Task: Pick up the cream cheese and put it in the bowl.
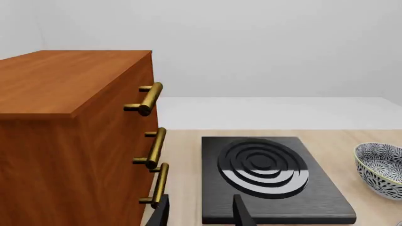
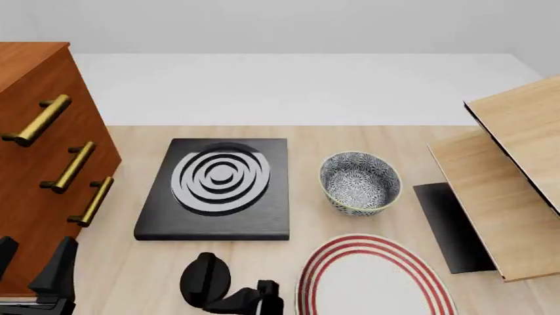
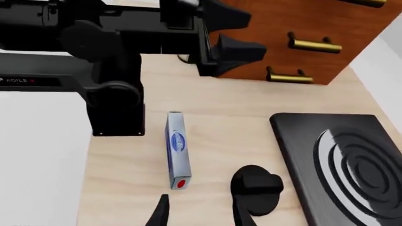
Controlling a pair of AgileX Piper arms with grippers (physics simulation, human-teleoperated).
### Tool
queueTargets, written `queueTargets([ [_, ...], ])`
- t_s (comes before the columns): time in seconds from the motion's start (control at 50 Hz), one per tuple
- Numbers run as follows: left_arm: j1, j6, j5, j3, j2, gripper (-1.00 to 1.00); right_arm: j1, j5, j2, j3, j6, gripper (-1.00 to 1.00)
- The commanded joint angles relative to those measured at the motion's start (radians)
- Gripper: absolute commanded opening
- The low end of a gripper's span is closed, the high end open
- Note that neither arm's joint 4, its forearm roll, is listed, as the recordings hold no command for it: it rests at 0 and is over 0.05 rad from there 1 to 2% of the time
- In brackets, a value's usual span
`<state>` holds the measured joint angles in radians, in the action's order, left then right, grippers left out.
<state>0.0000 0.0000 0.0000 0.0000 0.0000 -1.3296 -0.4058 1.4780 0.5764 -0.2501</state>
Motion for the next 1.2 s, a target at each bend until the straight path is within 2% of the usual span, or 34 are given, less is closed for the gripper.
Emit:
queueTargets([
  [0.02, 0.000, 0.000, 0.000, 0.000, 0.000, 1.00, -0.038, -0.048, 0.117, 0.050, 0.025, 1.00],
  [0.32, 0.000, 0.000, 0.000, 0.000, 0.000, 1.00, -0.041, -0.093, 0.234, 0.095, 0.048, 1.00],
  [0.52, 0.000, 0.000, 0.000, 0.000, 0.000, 1.00, -0.045, -0.100, 0.295, 0.129, 0.041, 1.00],
  [1.2, 0.000, 0.000, 0.000, 0.000, 0.000, 1.00, -0.040, -0.131, 0.430, 0.202, 0.083, 1.00],
])
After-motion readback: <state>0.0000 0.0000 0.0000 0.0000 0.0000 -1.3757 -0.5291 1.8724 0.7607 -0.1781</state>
